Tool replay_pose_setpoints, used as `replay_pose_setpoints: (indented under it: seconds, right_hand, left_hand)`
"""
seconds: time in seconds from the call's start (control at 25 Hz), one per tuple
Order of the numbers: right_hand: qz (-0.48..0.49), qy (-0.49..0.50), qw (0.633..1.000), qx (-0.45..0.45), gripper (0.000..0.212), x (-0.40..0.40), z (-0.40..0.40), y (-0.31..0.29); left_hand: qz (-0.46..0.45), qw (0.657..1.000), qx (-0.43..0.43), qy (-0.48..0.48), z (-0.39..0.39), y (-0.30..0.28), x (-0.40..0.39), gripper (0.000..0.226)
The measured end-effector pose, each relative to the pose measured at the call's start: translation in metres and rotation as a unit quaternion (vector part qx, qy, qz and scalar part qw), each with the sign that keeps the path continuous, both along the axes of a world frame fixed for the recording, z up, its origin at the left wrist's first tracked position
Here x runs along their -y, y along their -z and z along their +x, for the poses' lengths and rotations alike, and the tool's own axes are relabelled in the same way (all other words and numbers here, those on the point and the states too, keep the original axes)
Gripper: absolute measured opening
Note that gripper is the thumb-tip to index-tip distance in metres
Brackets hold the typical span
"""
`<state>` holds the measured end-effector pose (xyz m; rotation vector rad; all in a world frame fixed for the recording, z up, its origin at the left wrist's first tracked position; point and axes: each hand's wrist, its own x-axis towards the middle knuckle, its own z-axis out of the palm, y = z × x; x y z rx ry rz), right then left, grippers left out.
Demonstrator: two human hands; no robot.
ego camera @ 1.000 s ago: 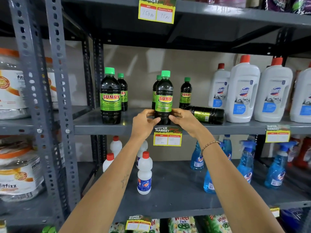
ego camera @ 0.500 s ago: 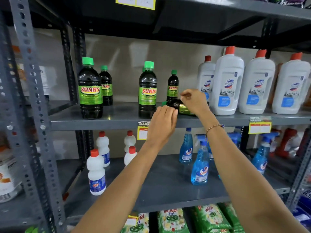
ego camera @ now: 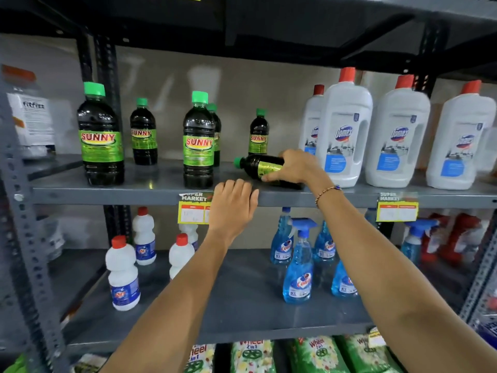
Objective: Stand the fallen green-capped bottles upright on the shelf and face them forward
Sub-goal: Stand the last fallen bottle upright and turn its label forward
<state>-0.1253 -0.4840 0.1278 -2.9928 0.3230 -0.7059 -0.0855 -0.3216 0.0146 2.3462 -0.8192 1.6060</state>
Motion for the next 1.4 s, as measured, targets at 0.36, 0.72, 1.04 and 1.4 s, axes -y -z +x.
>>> replay_pose_setpoints:
  seconds: [0.36, 0.72, 1.04, 1.4]
  right_hand:
    - [0.383, -0.121, 0.883, 0.241, 0.066, -0.025, 0.014, 0.035]
    - [0.454, -0.163, 0.871, 0.094, 0.082, -0.016, 0.028, 0.031]
    - [0.432, -0.145, 0.882, 0.123, 0.084, -0.01, 0.03, 0.037]
    - [0.461, -0.149, 0.868, 0.108, 0.088, -0.003, 0.033, 0.035]
  left_hand:
    - [-0.022, 0.999, 0.032, 0.003, 0.002, 0.004, 0.0, 0.037]
    - [-0.042, 0.999, 0.006, 0.024, 0.0, 0.005, 0.0, 0.038]
    - [-0.031, 0.999, 0.015, 0.011, 0.001, 0.007, 0.0, 0.039]
    - [-0.029, 1.0, -0.002, 0.005, 0.001, 0.007, 0.0, 0.041]
